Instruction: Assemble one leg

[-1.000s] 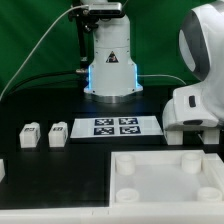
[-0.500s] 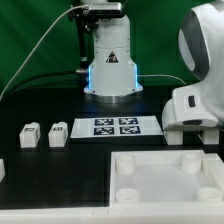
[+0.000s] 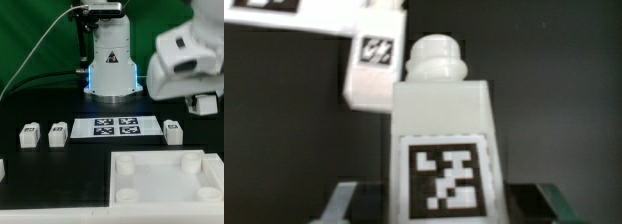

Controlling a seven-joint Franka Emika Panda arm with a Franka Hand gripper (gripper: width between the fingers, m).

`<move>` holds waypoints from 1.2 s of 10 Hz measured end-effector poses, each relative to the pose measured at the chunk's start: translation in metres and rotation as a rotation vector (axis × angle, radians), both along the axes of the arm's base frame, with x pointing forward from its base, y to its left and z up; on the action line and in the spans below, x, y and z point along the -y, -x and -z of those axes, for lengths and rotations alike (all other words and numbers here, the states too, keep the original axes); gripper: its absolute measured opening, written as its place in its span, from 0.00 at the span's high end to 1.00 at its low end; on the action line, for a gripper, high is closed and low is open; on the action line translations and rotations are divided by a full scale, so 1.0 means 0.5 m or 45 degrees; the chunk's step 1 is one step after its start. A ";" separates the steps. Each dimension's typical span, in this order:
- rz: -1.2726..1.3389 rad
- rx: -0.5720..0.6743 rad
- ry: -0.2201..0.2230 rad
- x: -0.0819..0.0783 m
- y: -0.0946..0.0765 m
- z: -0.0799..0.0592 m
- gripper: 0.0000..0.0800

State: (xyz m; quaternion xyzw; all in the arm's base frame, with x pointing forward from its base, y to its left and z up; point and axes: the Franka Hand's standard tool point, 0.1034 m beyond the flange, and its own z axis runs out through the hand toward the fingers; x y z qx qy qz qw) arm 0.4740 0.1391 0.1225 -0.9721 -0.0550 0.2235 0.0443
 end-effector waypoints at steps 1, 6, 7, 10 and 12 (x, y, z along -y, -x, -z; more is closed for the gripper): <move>0.021 0.136 -0.003 0.014 -0.025 -0.037 0.64; 0.070 0.764 -0.052 0.019 -0.065 -0.052 0.64; 0.073 0.802 -0.058 0.019 -0.072 -0.051 0.64; 0.073 0.802 -0.058 0.019 -0.072 -0.051 0.64; 0.073 0.802 -0.058 0.019 -0.072 -0.051 0.64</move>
Offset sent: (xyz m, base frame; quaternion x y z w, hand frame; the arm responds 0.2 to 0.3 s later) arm 0.0000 0.0000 0.0000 0.0000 0.2667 0.0000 0.9638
